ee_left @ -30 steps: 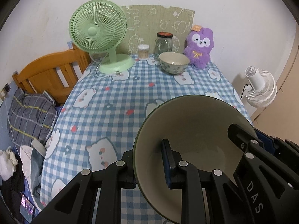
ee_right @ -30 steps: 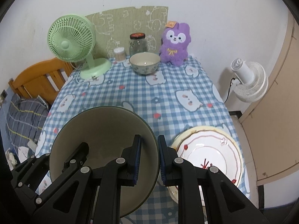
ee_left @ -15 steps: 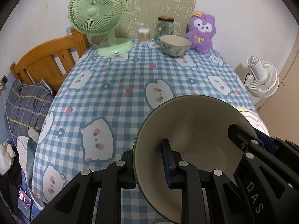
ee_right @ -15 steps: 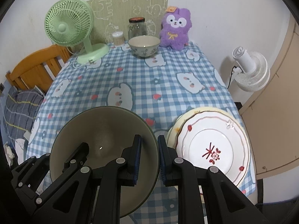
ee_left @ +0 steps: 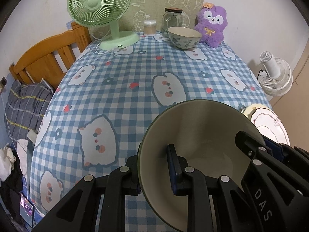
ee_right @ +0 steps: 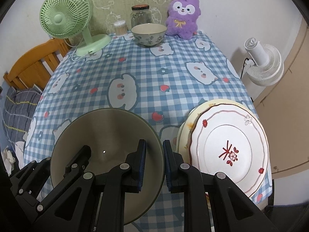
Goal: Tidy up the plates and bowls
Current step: 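Carry the bowl beside the plates and lower it onto the cloth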
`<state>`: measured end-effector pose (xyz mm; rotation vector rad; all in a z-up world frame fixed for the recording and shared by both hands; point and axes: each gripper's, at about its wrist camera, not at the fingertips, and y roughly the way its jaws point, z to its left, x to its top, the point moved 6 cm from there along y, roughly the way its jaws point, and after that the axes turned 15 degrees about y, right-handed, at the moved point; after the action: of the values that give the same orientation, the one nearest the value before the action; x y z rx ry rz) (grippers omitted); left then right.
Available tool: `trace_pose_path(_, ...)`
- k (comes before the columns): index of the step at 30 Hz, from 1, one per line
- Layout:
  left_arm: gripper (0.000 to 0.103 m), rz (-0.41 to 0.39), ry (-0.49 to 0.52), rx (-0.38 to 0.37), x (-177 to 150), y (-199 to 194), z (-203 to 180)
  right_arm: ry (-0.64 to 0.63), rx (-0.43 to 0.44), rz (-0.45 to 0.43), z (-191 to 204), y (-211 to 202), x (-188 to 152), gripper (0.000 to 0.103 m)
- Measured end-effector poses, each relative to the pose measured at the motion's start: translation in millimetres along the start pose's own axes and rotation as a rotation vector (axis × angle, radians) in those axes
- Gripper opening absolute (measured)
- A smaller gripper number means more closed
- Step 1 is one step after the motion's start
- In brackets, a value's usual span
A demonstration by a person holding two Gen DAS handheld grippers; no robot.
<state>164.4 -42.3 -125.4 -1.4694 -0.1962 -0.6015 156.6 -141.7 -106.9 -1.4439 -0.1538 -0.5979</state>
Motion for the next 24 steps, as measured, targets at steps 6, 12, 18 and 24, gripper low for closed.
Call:
trace_pose_path(6, 0.019, 0.008, 0.017, 0.007, 3.5, 4.5, 1.1, 0.014, 0.004, 0.018, 0.2, 7.3, 2.9, 0.021)
trace_pose_path(12, 0.019, 0.038, 0.02, 0.005, 2.1, 11.4, 4.4, 0.027, 0.006, 0.036, 1.5, 14.1, 0.7, 0.021)
trace_pose_path(18, 0.02, 0.056, 0.018, -0.03, -2.8, 19.4, 1.5, 0.019, -0.016, 0.012, 0.4, 16.0, 1.2, 0.021)
trace_pose_path(24, 0.02, 0.048, 0.032, -0.036, -4.4, 21.2, -1.0, 0.032, -0.048, 0.018, -3.7, 20.2, -3.1, 0.021)
